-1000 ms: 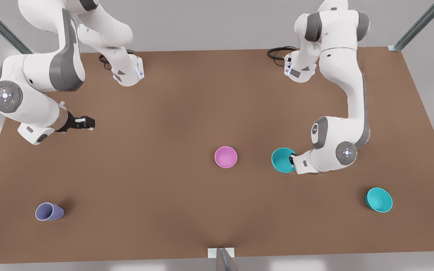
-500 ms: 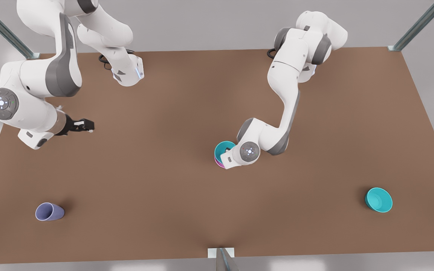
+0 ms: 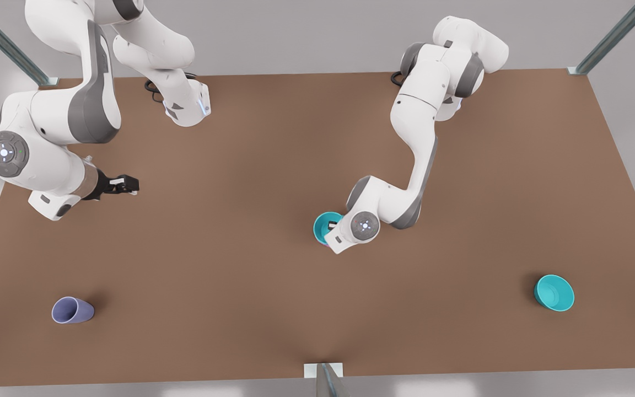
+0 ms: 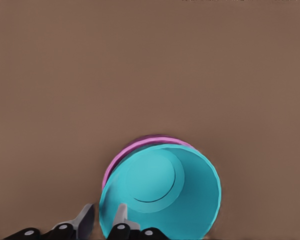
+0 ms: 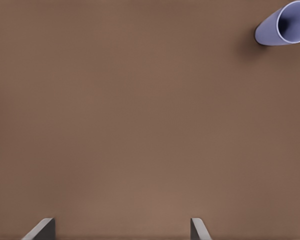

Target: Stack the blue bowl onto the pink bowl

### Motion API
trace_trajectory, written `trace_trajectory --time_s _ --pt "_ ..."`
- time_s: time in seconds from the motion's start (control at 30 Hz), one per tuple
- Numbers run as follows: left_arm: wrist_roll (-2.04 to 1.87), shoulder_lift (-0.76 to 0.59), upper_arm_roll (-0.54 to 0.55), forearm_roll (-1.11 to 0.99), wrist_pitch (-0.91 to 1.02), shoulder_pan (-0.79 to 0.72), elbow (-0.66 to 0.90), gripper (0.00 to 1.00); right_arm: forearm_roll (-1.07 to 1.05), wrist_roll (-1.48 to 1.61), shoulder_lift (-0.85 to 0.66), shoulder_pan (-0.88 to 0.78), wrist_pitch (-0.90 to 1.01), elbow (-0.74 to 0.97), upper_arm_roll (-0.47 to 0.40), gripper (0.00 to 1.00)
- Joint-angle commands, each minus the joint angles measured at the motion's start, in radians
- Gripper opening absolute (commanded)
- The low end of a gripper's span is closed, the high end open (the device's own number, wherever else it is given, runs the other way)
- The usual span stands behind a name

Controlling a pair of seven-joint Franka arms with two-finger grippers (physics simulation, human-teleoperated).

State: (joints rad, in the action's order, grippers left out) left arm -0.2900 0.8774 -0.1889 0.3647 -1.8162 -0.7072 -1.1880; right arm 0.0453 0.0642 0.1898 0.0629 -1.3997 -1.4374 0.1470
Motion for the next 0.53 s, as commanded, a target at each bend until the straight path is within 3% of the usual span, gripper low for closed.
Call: trace_trajectory --time_s 0.0,0.07,0.17,0.27,0.33,0.5 --pt "-0.14 -0.006 0.0 -0.01 0.011 0.009 0.001 1.0 -0.001 0.016 -0.001 0.0 -0.001 0.0 0.0 1.0" --pt "-0.109 -0.112 -0.004 -0.021 0.179 0.091 0.004 1.0 0.001 0.016 -0.001 0.0 -0.001 0.0 0.0 1.0" --pt "-0.08 -0.399 -0.118 -0.15 0.462 0.167 0.004 1.0 -0.001 0.016 -0.001 0.0 -0.001 0.0 0.0 1.0" --pt "0.432 -0.517 -0.147 -0.317 0.554 0.255 0.008 1.0 0.001 0.016 -0.001 0.0 -0.002 0.0 0.0 1.0" --pt "0.453 -0.591 0.101 -0.378 0.554 0.497 0.001 1.0 0.001 0.016 -0.001 0.0 -0.004 0.0 0.0 1.0" --pt "0.451 -0.6 0.1 -0.375 0.561 0.496 0.001 1.0 0.001 0.016 -0.001 0.0 -0.007 -0.001 0.0 1.0"
